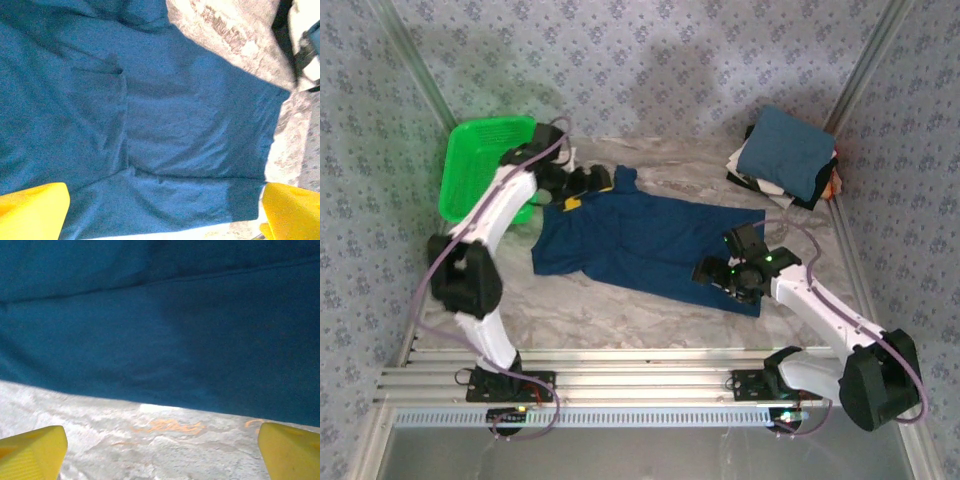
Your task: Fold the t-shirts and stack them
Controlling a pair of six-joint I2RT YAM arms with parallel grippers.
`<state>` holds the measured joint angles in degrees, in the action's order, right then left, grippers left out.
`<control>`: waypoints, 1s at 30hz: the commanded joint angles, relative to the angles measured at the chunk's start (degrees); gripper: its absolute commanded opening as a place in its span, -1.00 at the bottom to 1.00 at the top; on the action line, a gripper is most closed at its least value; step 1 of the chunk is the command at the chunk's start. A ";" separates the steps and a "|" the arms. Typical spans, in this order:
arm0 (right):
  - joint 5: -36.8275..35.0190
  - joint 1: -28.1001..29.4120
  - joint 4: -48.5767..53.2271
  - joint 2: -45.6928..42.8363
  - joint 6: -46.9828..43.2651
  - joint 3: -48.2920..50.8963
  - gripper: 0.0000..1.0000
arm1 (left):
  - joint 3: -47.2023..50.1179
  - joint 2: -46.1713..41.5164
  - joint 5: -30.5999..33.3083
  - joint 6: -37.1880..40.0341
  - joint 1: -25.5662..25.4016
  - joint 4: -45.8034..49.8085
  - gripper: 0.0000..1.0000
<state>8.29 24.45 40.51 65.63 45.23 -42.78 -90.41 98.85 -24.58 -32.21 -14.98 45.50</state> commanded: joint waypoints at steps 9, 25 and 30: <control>-5.40 -5.44 -2.42 9.47 4.73 0.26 0.94 | 26.61 -6.47 2.29 -7.81 10.21 -12.64 0.00; -19.84 -6.39 9.37 27.40 10.13 -8.23 0.34 | 32.34 6.11 14.88 -4.94 17.05 -16.35 -0.98; -21.98 -5.75 11.68 31.53 9.31 -10.17 0.34 | 29.61 8.48 15.74 -2.00 18.83 -13.57 -0.99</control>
<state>-8.32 18.52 48.01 94.19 53.60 -53.06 -61.14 102.98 -16.73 -37.63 2.00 30.63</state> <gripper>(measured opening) 0.669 0.043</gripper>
